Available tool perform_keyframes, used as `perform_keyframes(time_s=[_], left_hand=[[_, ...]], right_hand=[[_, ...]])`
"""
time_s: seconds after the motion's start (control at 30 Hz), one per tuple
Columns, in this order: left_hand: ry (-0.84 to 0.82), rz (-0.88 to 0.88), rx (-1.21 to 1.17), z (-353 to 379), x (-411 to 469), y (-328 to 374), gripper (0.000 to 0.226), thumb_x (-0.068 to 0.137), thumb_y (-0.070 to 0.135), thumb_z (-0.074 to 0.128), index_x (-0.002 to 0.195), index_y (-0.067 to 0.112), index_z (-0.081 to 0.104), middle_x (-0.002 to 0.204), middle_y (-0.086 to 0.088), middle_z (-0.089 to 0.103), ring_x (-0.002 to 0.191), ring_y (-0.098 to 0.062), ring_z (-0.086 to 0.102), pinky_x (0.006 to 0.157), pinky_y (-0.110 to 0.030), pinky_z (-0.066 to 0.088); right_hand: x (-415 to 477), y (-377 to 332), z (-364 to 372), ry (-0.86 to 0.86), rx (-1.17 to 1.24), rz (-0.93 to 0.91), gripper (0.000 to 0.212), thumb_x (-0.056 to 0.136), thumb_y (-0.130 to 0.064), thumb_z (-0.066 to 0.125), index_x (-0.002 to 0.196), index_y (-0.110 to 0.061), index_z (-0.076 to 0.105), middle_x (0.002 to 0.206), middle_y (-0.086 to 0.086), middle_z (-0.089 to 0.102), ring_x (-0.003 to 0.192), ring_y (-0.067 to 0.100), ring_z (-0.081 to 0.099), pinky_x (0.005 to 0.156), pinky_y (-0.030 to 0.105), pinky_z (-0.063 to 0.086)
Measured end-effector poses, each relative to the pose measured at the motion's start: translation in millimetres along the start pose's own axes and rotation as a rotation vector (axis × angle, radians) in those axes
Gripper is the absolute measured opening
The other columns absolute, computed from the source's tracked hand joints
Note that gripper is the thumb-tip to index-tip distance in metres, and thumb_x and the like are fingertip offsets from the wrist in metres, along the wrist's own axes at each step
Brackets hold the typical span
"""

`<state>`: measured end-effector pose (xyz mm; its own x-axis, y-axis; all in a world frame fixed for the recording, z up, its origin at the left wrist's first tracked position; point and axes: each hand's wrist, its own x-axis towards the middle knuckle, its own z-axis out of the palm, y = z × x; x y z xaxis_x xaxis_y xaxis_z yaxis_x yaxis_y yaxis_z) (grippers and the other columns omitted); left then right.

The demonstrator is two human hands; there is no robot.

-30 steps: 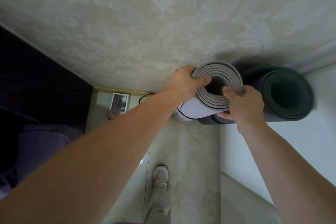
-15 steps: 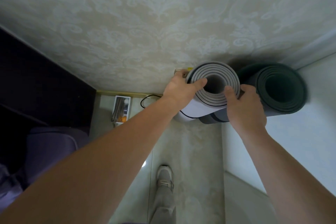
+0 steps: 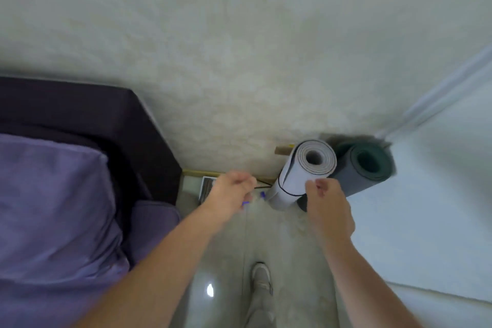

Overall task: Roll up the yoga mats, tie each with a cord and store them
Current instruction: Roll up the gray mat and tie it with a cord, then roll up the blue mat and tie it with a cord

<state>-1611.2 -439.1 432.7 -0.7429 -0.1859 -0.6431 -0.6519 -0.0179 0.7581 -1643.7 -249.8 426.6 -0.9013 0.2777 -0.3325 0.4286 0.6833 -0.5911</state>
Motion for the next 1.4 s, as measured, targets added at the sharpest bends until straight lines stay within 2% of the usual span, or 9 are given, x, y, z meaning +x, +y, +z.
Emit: perform_keyframes(time_s=[0.07,0.2,0.33,0.5,0.63,0.93,1.07,1.17,1.4], left_hand=[[-0.03,0.01,0.008,-32,-63,-8,0.008,0.099,0.019,0.058,0.096,0.019,0.066,0.087,-0.001,0.065,0.07,-0.013,0.058,0.058,-0.025,0.04],[-0.077,0.082,0.06,-106,-197,-30,0.011,0.099,0.02,0.058,0.098,0.013,0.066,0.082,0.001,0.067,0.068,-0.016,0.06,0.059,-0.025,0.04],[-0.091,0.154,0.066,-126,-284,-36,0.012,0.098,0.017,0.057,0.088,0.015,0.064,0.086,-0.005,0.069,0.066,-0.019,0.062,0.07,-0.035,0.048],[-0.228,0.222,0.112,-106,-373,-47,0.011,0.099,0.018,0.056,0.091,0.016,0.064,0.089,-0.005,0.069,0.074,-0.022,0.063,0.067,-0.032,0.045],[-0.294,0.262,0.132,-87,-423,-64,0.011,0.1,0.019,0.056,0.098,0.013,0.065,0.089,-0.003,0.071,0.072,-0.019,0.065,0.065,-0.031,0.047],[-0.378,0.332,0.206,-72,-524,-137,0.011,0.101,0.019,0.055,0.101,0.015,0.065,0.097,-0.006,0.073,0.079,-0.019,0.068,0.068,-0.032,0.05],[-0.451,0.327,0.247,-47,-582,-195,0.012,0.1,0.017,0.054,0.103,0.013,0.066,0.094,-0.006,0.073,0.079,-0.021,0.07,0.07,-0.034,0.051],[-0.556,0.289,0.299,-24,-631,-245,0.013,0.1,0.015,0.054,0.106,0.01,0.065,0.096,-0.007,0.073,0.08,-0.023,0.069,0.071,-0.034,0.05],[-0.896,0.268,0.465,19,-740,-339,0.017,0.1,0.019,0.055,0.112,0.013,0.065,0.101,-0.006,0.075,0.091,-0.024,0.073,0.078,-0.04,0.057]], right_hand=[[-61,-3,-16,-0.009,0.009,0.028,0.022,0.095,-0.043,0.047,0.111,-0.029,0.054,0.104,-0.005,0.062,0.094,0.02,0.054,0.077,0.033,0.036],[-214,-3,-43,0.054,0.019,0.055,0.021,0.09,-0.049,0.043,0.102,-0.035,0.054,0.098,-0.006,0.066,0.089,0.021,0.063,0.077,0.036,0.046],[-318,-13,-65,0.132,0.059,-0.012,0.023,0.094,-0.045,0.044,0.104,-0.029,0.057,0.098,-0.01,0.062,0.093,0.018,0.058,0.073,0.033,0.037],[-407,-6,-95,0.213,0.142,-0.028,0.028,0.095,-0.046,0.044,0.105,-0.025,0.06,0.099,-0.01,0.066,0.096,0.018,0.059,0.078,0.032,0.042],[-463,27,-113,0.263,0.247,-0.031,0.023,0.094,-0.047,0.046,0.094,-0.027,0.058,0.086,-0.011,0.067,0.086,0.017,0.064,0.072,0.032,0.047],[-589,119,-123,0.32,0.424,0.091,0.044,0.075,-0.065,0.042,0.082,-0.026,0.061,0.086,-0.005,0.07,0.081,0.023,0.069,0.082,0.044,0.054],[-672,179,-126,0.347,0.467,0.173,0.038,0.083,-0.054,0.046,0.08,-0.018,0.06,0.077,0.001,0.069,0.076,0.027,0.067,0.078,0.047,0.056],[-739,226,-130,0.382,0.473,0.283,0.031,0.091,-0.044,0.048,0.082,-0.017,0.06,0.078,0.001,0.07,0.073,0.024,0.067,0.078,0.043,0.055],[-895,307,-134,0.618,0.591,0.544,0.023,0.092,-0.052,0.047,0.085,-0.032,0.056,0.088,-0.01,0.069,0.082,0.016,0.068,0.082,0.042,0.054]])
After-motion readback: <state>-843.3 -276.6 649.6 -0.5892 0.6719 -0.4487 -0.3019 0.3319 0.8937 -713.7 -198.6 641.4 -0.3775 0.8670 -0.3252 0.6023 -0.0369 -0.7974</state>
